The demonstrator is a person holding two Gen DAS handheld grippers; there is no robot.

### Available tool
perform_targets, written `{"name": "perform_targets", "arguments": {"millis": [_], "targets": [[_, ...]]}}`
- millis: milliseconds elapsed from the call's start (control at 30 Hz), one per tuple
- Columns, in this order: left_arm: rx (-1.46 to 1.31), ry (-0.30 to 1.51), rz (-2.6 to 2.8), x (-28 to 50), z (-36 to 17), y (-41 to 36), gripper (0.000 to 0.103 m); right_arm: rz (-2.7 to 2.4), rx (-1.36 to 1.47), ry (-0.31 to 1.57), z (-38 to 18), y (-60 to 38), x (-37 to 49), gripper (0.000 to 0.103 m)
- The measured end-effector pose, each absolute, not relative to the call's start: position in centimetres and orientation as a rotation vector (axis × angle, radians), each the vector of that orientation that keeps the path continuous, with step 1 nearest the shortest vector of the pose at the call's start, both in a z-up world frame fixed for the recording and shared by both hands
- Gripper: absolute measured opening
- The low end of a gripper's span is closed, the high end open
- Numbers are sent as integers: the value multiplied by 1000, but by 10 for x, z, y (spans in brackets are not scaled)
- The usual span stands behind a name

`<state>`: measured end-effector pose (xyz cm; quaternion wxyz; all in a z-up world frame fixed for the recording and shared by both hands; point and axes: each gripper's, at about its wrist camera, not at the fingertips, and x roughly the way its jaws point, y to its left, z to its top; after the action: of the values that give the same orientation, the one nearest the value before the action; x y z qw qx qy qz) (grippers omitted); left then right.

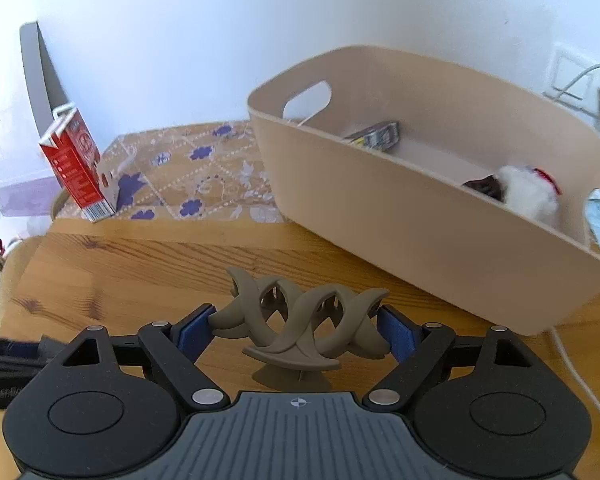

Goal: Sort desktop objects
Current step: 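Lift the black object and grey claw clip with both grippers and carry them over the basket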

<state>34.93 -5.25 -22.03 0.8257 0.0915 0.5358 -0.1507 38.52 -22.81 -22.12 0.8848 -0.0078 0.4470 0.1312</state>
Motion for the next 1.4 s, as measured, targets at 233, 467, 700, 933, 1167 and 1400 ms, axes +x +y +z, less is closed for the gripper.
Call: {"name": "perform_targets", "arguments": {"millis": [233, 467, 700, 933, 1167, 1400], "targets": [[186, 1074, -370, 357, -188, -67, 45, 254, 0, 887, -187, -247, 367, 85], [212, 1002, -420, 369, -156, -93, 45, 264, 55, 885, -161, -276, 357, 85], [233, 892, -451, 377, -120, -123, 45, 258, 98, 816, -126, -303, 355, 85], [210, 808, -493, 391, -87, -163, 45, 256, 94, 712, -85, -322, 368, 85], [226, 717, -539, 402, -67, -221, 45, 236, 85, 656, -66, -342, 394, 85], [293, 704, -578, 408, -72, -281, 45, 195, 94, 678, -79, -356, 424, 85]]}}
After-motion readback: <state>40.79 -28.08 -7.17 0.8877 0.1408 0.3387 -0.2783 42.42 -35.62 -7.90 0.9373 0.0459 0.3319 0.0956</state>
